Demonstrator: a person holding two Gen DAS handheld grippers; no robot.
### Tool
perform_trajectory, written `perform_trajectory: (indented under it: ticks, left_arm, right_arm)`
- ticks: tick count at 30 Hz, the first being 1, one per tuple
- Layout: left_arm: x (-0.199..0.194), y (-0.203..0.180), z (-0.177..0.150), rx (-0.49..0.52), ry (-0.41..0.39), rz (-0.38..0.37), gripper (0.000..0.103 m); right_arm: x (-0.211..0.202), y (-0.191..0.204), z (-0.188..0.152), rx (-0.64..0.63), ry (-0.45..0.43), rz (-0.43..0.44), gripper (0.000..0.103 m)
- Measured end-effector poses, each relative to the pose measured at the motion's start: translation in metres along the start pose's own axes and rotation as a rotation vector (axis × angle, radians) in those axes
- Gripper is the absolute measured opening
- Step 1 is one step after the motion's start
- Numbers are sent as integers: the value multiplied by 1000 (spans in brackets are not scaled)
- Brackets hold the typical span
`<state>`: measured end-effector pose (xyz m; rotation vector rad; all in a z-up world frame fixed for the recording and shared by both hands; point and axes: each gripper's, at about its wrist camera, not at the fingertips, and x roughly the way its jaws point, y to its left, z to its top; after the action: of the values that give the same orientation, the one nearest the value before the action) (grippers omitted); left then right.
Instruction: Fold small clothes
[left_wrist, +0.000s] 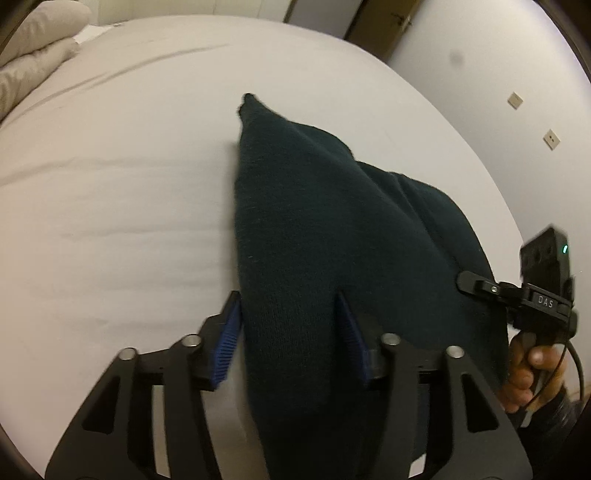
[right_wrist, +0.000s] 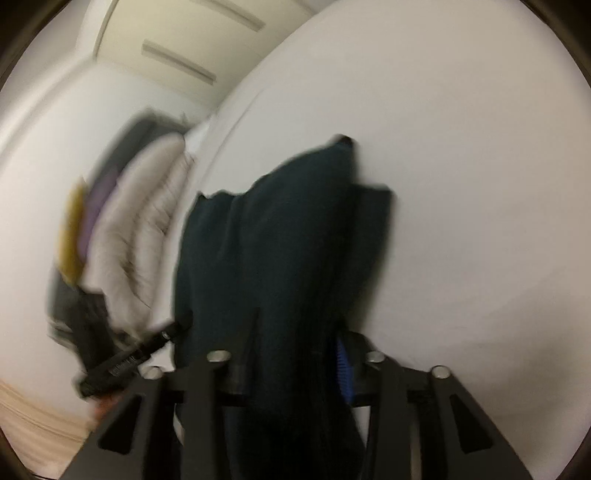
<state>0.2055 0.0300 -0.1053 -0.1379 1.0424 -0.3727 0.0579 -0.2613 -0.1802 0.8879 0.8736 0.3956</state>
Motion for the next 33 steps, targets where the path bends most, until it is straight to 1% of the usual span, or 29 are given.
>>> perform_trajectory:
  ticks: [1,2,3,4,9,10,12,15,18,22,24,25,26,27,28,29,30,31,32,33]
  left_arm:
    - [-1,-1,0,4,-8,15,59]
    - [-1,-2,0,16,-16,38,62]
    - [-7,-1,-2,25,-22,54,63]
    - [-6,11,0,28,-26,62,63]
    - [-9,5,-6,22,-41,89,65]
    - [-19,1,-14,25,-44,96,65]
    - [-22,1,-14,29,-46,101,65]
    - [-28,-5,-14,38,-55,116,65]
    - [-39,-15,-13,43,-74,137,65]
    - [-65,-21,-16,49,-110,159,65]
    - [-78,-32,-17,50,-143,177,65]
    - [-92,-35,-20,47,-173,192,66]
    - [-101,-37,-23,46,-197,201,69]
    - [-113,-39,-26,47,-229,213,72]
    - [-127,-45,-31,59,-272,240,79]
    - [-142,-52,-37,77,-321,278,88]
    - [-152,-60,-41,88,-359,308,92]
    - [-171,-67,-50,95,-424,360,101]
    - [-184,-71,-55,93,-467,393,103]
    - [-191,-80,-61,93,-515,419,103]
  right_arm:
    - [-4,-2,-2,-3,-21,16,36]
    - [-6,1,-4,-20,-30,5,37]
    - [-5,4,-5,-33,-27,-11,38]
    - [-5,6,-5,-41,-24,-25,38]
    - [-4,19,-8,-52,-34,-73,47]
    - [-9,18,-8,-54,-41,-85,48]
    - [-22,20,-13,-57,-61,-113,52]
    - [-45,17,-14,-61,-90,-128,52]
    - [-65,28,-18,-85,-136,-145,52]
    - [-92,52,-32,-150,-195,-168,54]
    - [-103,71,-41,-204,-227,-195,58]
    - [-108,80,-46,-237,-245,-217,60]
    - [-114,92,-53,-276,-266,-239,63]
    - [-116,103,-58,-306,-281,-250,68]
    - [-119,114,-64,-333,-300,-258,72]
    - [-124,124,-71,-360,-322,-263,80]
    - [-129,132,-77,-382,-341,-266,87]
    - [-134,140,-84,-407,-365,-273,90]
    - [-140,149,-92,-435,-398,-279,97]
    - [-144,155,-98,-454,-428,-283,102]
